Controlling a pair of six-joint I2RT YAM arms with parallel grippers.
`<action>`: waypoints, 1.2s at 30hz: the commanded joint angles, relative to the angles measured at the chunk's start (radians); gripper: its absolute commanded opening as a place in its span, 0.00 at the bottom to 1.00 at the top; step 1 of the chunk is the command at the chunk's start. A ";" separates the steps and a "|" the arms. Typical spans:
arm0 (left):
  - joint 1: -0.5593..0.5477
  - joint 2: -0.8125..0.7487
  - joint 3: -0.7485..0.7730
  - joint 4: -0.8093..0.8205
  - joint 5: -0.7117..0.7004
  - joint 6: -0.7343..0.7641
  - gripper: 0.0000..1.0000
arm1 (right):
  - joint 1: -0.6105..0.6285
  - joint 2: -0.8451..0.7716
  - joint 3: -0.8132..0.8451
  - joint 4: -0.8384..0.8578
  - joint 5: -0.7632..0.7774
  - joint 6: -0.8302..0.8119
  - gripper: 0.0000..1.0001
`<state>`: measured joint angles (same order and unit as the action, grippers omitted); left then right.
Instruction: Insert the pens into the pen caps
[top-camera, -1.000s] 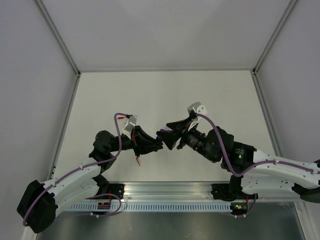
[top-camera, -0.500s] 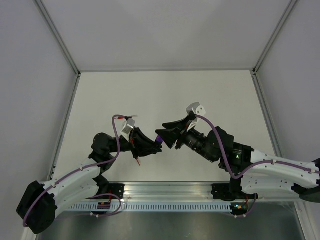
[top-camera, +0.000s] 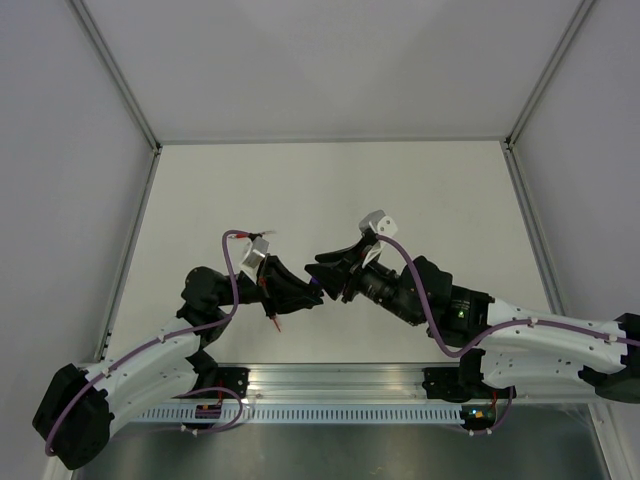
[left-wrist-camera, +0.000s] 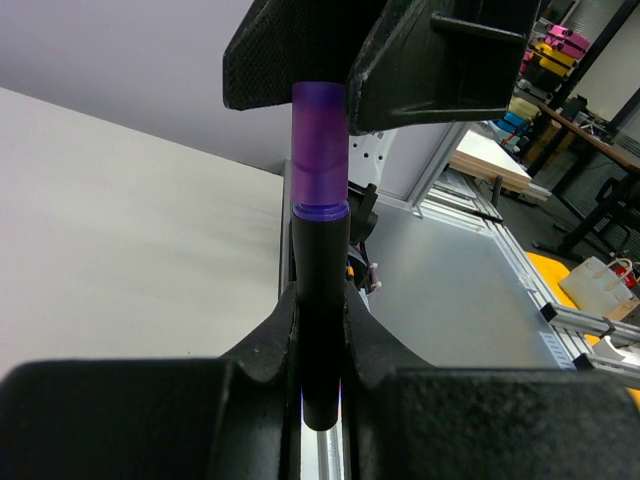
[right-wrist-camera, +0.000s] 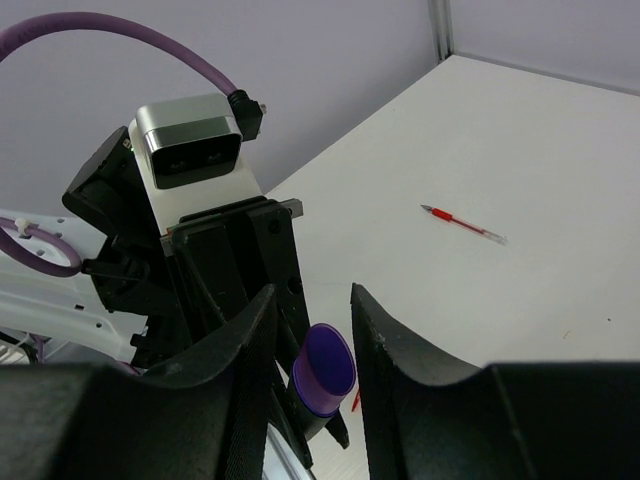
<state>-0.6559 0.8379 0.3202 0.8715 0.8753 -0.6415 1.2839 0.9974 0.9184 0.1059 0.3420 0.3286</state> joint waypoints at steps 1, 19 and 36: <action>-0.001 -0.011 -0.001 0.069 0.031 -0.015 0.02 | 0.003 0.000 -0.013 0.064 -0.005 0.001 0.40; 0.001 0.007 -0.015 0.222 0.010 -0.150 0.02 | 0.002 0.001 -0.196 0.184 -0.110 0.093 0.00; 0.001 0.096 0.092 0.213 -0.012 -0.253 0.02 | 0.002 -0.006 -0.314 0.187 -0.198 0.112 0.00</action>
<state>-0.6594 0.9379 0.3077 1.0145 0.9806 -0.8707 1.2652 0.9691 0.6693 0.4664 0.2657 0.4332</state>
